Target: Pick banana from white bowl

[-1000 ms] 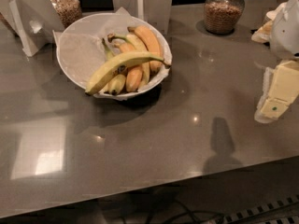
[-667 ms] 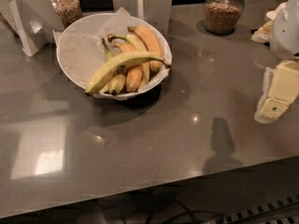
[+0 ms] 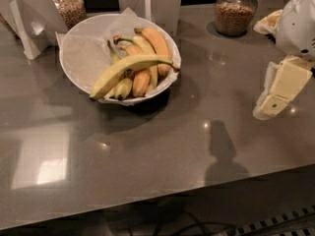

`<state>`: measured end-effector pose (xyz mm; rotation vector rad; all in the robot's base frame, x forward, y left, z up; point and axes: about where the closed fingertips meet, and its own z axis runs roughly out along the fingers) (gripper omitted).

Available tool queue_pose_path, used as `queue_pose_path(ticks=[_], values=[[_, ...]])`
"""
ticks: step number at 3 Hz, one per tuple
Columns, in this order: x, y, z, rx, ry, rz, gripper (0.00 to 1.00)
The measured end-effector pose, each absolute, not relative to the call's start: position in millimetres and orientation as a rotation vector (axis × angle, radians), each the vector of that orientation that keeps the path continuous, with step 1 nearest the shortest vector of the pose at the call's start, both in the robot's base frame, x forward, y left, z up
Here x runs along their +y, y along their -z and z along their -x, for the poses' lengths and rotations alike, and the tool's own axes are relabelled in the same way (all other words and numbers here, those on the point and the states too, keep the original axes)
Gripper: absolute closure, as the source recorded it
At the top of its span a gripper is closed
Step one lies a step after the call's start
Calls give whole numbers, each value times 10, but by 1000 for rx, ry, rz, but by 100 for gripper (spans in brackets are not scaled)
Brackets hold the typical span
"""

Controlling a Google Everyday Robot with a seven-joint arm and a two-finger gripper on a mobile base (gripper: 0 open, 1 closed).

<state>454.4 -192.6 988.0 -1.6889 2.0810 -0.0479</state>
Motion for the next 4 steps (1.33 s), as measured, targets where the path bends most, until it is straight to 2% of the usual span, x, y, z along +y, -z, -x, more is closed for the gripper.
queue_pose_path(ticks=[2,4], values=[[-1326,-10081,-5037,1816,-63,1689,0],[-482,-10010,-5409,1645,-180,1828,0]])
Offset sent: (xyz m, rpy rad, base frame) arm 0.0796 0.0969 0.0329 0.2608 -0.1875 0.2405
